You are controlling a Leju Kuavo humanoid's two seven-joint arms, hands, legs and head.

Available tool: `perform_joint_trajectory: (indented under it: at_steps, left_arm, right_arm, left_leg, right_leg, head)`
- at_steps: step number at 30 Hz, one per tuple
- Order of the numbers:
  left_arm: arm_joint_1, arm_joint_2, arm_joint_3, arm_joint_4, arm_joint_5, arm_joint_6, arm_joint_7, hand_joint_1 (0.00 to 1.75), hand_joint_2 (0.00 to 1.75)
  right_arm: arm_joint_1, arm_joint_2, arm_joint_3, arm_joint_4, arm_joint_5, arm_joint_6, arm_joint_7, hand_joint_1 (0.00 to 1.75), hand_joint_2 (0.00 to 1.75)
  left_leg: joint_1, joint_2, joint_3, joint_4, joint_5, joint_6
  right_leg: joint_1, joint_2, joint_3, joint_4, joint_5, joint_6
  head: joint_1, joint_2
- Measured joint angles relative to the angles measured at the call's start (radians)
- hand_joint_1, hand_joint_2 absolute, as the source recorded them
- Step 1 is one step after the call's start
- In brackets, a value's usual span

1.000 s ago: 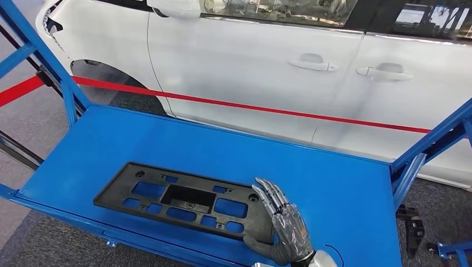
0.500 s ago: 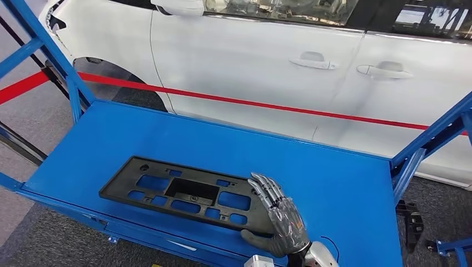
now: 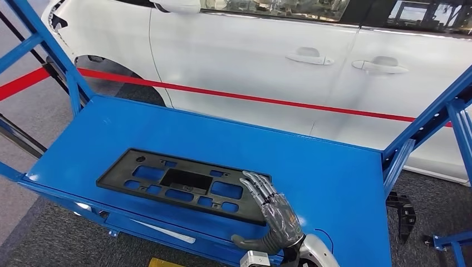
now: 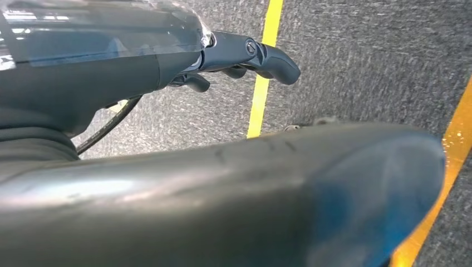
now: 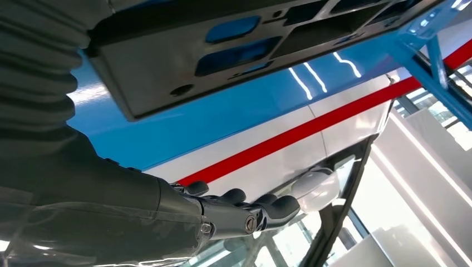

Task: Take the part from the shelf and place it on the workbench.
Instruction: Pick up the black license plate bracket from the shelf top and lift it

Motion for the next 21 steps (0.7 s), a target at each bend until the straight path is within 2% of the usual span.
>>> perform_joint_trajectory:
  at_steps: [2, 4, 5, 7, 8, 9, 10, 11, 13, 14, 15, 18, 19, 20, 21]
  left_arm:
    - [0.001, 0.000, 0.000, 0.000, 0.000, 0.000, 0.001, 0.00, 0.00]
    - [0.003, 0.000, 0.000, 0.000, 0.000, 0.000, 0.002, 0.00, 0.00]
    - [0.003, 0.000, 0.000, 0.000, 0.001, 0.000, 0.002, 0.00, 0.00]
    - [0.001, 0.000, 0.000, 0.000, 0.001, 0.000, 0.002, 0.00, 0.00]
    - [0.001, 0.000, 0.001, 0.000, 0.001, 0.000, 0.002, 0.00, 0.00]
    - [0.002, 0.000, 0.001, 0.000, 0.002, 0.000, 0.002, 0.00, 0.00]
    - [0.002, 0.000, 0.001, 0.000, 0.002, 0.000, 0.002, 0.00, 0.00]
    - [0.003, 0.000, 0.001, 0.000, 0.003, 0.000, 0.002, 0.00, 0.00]
    - [0.003, -0.001, 0.001, 0.000, 0.003, 0.000, 0.003, 0.00, 0.00]
    - [0.002, -0.001, 0.001, 0.000, 0.003, 0.000, 0.003, 0.00, 0.00]
    - [0.002, -0.001, 0.001, 0.000, 0.004, 0.000, 0.003, 0.00, 0.00]
    - [0.002, -0.001, 0.001, 0.000, 0.006, 0.000, 0.003, 0.00, 0.00]
    - [0.002, -0.001, 0.002, 0.000, 0.006, 0.000, 0.003, 0.00, 0.00]
    - [0.003, 0.000, 0.002, 0.000, 0.006, 0.000, 0.003, 0.00, 0.00]
    - [0.004, 0.000, 0.003, 0.000, 0.006, 0.001, 0.003, 0.00, 0.00]
  right_arm:
    - [-0.005, 0.001, 0.003, 0.003, 0.000, 0.000, 0.000, 0.00, 0.00]
    - [-0.007, 0.002, 0.005, 0.006, 0.000, 0.000, 0.000, 0.00, 0.00]
    - [-0.008, 0.002, 0.006, 0.006, 0.000, 0.000, 0.000, 0.00, 0.00]
    - [-0.010, 0.002, 0.008, 0.008, 0.000, 0.000, 0.000, 0.00, 0.00]
    - [-0.011, 0.002, 0.008, 0.010, 0.000, 0.000, 0.000, 0.00, 0.00]
    - [-0.011, 0.002, 0.010, 0.012, 0.000, 0.000, 0.000, 0.00, 0.00]
    - [-0.011, 0.002, 0.011, 0.014, 0.000, 0.000, 0.000, 0.00, 0.00]
    - [-0.011, 0.002, 0.011, 0.015, 0.000, 0.000, 0.000, 0.00, 0.00]
    - [-0.015, 0.002, 0.013, 0.015, 0.000, 0.001, 0.000, 0.00, 0.00]
    - [-0.019, 0.002, 0.013, 0.015, 0.000, 0.002, 0.000, 0.00, 0.00]
    - [-0.022, 0.002, 0.013, 0.015, 0.000, 0.004, 0.000, 0.00, 0.00]
    - [-0.025, 0.003, 0.014, 0.018, -0.001, 0.005, 0.000, 0.00, 0.00]
    - [-0.026, 0.003, 0.015, 0.018, -0.002, 0.005, 0.000, 0.00, 0.00]
    - [-0.027, 0.003, 0.015, 0.019, -0.003, 0.005, 0.000, 0.00, 0.00]
    - [-0.027, 0.003, 0.015, 0.019, -0.004, 0.005, 0.000, 0.00, 0.00]
  left_leg:
    - [-0.004, 0.000, 0.000, -0.014, 0.006, 0.010]
    - [-0.001, 0.002, -0.004, -0.023, 0.022, 0.023]
    - [0.002, 0.004, -0.008, -0.028, 0.032, 0.029]
    - [0.002, 0.007, -0.023, -0.030, 0.047, 0.038]
    - [0.001, 0.008, -0.033, -0.027, 0.052, 0.039]
    - [0.001, 0.008, -0.043, -0.025, 0.057, 0.039]
    - [0.001, 0.009, -0.052, -0.021, 0.061, 0.037]
    - [0.002, 0.009, -0.060, -0.016, 0.063, 0.035]
    - [0.003, 0.008, -0.075, -0.004, 0.067, 0.030]
    - [0.002, 0.008, -0.082, 0.003, 0.068, 0.025]
    - [0.001, 0.007, -0.087, 0.009, 0.070, 0.020]
    - [0.000, 0.006, -0.099, 0.014, 0.081, 0.000]
    - [0.001, 0.005, -0.106, 0.020, 0.074, -0.007]
    - [0.003, 0.005, -0.117, 0.041, 0.053, -0.012]
    - [0.005, 0.005, -0.135, 0.082, 0.018, -0.017]
  right_leg:
    - [-0.001, 0.000, -0.002, -0.002, 0.009, 0.014]
    - [-0.003, 0.002, -0.009, 0.008, -0.003, 0.026]
    - [-0.004, 0.003, -0.019, 0.033, -0.028, 0.030]
    - [-0.006, 0.005, -0.058, 0.138, -0.110, 0.036]
    - [-0.006, 0.005, -0.079, 0.202, -0.146, 0.039]
    - [-0.007, 0.005, -0.090, 0.248, -0.164, 0.042]
    - [-0.009, 0.005, -0.086, 0.263, -0.163, 0.045]
    - [-0.011, 0.004, -0.063, 0.239, -0.145, 0.047]
    - [-0.016, 0.004, 0.021, 0.111, -0.098, 0.047]
    - [-0.015, 0.006, 0.054, 0.056, -0.081, 0.044]
    - [-0.013, 0.007, 0.073, 0.018, -0.075, 0.039]
    - [-0.009, 0.009, 0.067, 0.001, -0.065, 0.019]
    - [-0.010, 0.009, 0.062, -0.001, -0.060, 0.011]
    - [-0.012, 0.008, 0.055, -0.003, -0.053, 0.002]
    - [-0.013, 0.007, 0.047, -0.005, -0.046, -0.005]
  head:
    - [0.000, 0.000]
    - [0.001, 0.000]
    - [0.002, 0.000]
    - [0.004, 0.000]
    - [0.004, 0.000]
    - [0.004, 0.000]
    - [0.004, 0.000]
    - [0.004, 0.000]
    - [0.004, 0.000]
    - [0.004, 0.000]
    - [0.004, 0.000]
    - [0.003, 0.000]
    - [0.003, 0.000]
    - [0.003, 0.000]
    - [0.002, 0.000]
